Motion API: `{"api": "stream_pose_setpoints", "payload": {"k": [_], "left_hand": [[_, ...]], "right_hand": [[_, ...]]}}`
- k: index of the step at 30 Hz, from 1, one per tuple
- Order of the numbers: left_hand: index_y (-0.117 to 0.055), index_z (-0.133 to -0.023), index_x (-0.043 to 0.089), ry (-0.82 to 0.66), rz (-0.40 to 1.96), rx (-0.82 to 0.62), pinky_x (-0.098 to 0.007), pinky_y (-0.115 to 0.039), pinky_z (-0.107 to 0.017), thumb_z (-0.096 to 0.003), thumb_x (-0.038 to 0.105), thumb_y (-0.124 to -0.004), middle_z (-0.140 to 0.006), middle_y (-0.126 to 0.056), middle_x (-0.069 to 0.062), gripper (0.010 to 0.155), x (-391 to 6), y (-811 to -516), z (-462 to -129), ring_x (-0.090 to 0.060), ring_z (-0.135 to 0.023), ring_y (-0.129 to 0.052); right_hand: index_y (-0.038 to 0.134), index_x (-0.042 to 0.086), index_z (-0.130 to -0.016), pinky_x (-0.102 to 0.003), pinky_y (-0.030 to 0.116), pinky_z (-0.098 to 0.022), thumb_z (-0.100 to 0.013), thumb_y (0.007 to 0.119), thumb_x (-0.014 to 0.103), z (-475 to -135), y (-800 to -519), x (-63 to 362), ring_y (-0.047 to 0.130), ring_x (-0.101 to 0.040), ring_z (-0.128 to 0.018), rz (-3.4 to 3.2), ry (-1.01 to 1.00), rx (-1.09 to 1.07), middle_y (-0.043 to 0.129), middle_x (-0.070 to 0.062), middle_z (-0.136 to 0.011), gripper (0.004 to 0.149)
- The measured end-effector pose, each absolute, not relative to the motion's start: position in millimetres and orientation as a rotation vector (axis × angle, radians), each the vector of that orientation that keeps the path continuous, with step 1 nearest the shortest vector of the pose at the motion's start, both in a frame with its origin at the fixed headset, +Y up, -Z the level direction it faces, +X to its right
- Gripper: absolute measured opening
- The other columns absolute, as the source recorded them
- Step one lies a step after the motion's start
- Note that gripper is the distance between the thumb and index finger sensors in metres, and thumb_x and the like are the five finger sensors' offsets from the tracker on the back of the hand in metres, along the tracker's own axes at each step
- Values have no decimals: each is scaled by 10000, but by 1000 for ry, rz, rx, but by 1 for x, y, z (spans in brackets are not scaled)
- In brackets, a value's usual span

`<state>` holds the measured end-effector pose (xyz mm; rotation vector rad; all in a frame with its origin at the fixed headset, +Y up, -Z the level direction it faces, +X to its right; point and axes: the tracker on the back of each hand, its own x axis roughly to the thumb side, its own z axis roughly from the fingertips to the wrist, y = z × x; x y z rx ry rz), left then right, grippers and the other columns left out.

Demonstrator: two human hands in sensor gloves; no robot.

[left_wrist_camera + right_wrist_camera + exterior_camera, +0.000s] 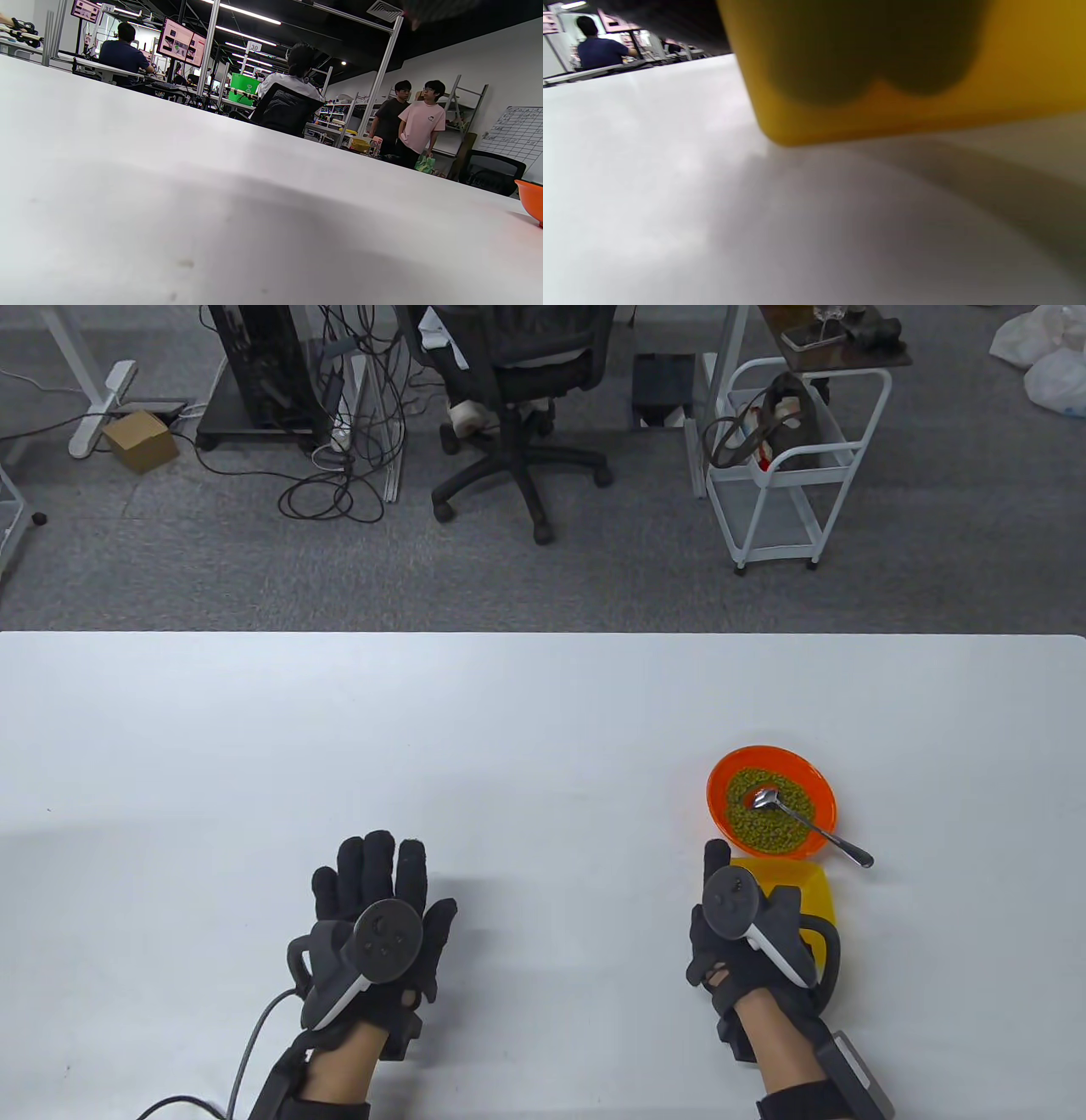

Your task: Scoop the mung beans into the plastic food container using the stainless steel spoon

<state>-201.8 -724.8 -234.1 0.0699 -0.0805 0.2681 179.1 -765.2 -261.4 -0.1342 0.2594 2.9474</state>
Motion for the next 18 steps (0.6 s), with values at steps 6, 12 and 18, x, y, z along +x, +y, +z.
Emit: {"api": "stream_pose_setpoints", "payload": {"k": [6,12,18], "left_hand": [[-270,-1068,278,-78,282,80,-683,-116,-687,-458,577,-609,-1132,-113,-127,760,-204,-722,-234,-422,-1040,-127],[-272,-1068,278,-76,289,81,-684,-116,-687,-457,577,-610,-1133,-115,-127,759,-206,-721,-235,-422,-1041,-127],[-271,-1069,277,-73,295,69,-684,-115,-686,-457,577,-610,-1133,-113,-126,761,-207,-721,-234,-422,-1041,-126]], "right_hand": [[225,323,-1044,-317,842,-280,-516,704,398,-249,-728,133,940,-91,-365,2883,72,118,826,48,-809,717],[350,400,-1049,-485,692,-629,-496,775,287,-247,-696,69,895,-172,-656,2840,-106,694,806,122,-910,707],[471,389,-1023,-495,667,-676,-463,813,252,-269,-708,12,906,-145,-700,2946,-161,894,819,154,-896,670]]}}
